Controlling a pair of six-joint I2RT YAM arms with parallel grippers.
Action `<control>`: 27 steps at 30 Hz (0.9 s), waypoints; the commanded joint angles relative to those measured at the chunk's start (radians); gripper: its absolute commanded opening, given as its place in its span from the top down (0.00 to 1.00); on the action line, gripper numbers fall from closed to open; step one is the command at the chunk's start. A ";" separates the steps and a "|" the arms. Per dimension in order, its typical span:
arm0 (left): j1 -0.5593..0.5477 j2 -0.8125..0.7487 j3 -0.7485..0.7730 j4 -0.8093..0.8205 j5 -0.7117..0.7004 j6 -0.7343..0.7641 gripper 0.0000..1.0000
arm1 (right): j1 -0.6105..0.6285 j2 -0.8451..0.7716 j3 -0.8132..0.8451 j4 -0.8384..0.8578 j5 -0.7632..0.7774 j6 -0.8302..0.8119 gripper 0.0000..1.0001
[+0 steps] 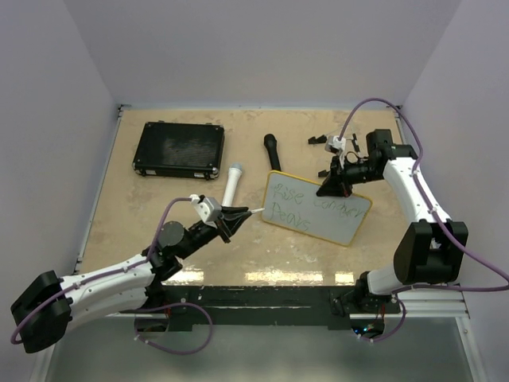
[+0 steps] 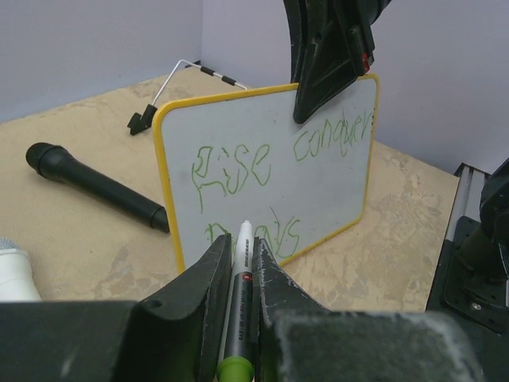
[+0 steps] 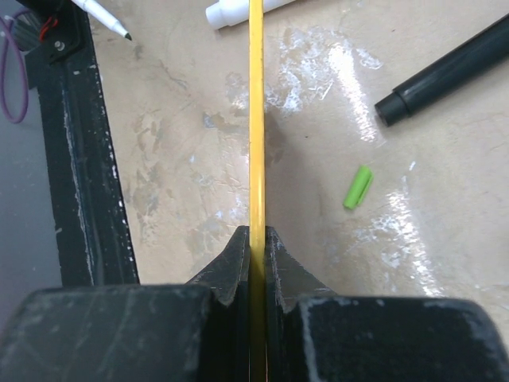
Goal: Write a sentence on the whiteboard
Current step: Put down the whiteboard at the center of the board.
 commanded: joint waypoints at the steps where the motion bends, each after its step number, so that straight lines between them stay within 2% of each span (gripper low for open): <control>1: 0.006 -0.021 0.050 -0.025 0.027 0.079 1.00 | 0.003 -0.041 0.099 -0.052 -0.031 -0.029 1.00; 6: 0.005 0.015 0.079 -0.014 0.054 0.113 1.00 | 0.003 -0.044 0.122 -0.069 -0.017 -0.009 1.00; 13: -0.012 0.048 0.035 0.144 0.143 0.133 1.00 | 0.003 -0.069 0.135 -0.084 -0.025 0.020 1.00; 16: -0.023 0.084 0.049 0.161 0.166 0.165 1.00 | 0.003 -0.055 0.159 -0.109 -0.034 0.017 1.00; 27: -0.090 0.160 0.021 0.320 0.108 0.193 1.00 | 0.002 -0.049 0.181 -0.127 -0.055 0.022 1.00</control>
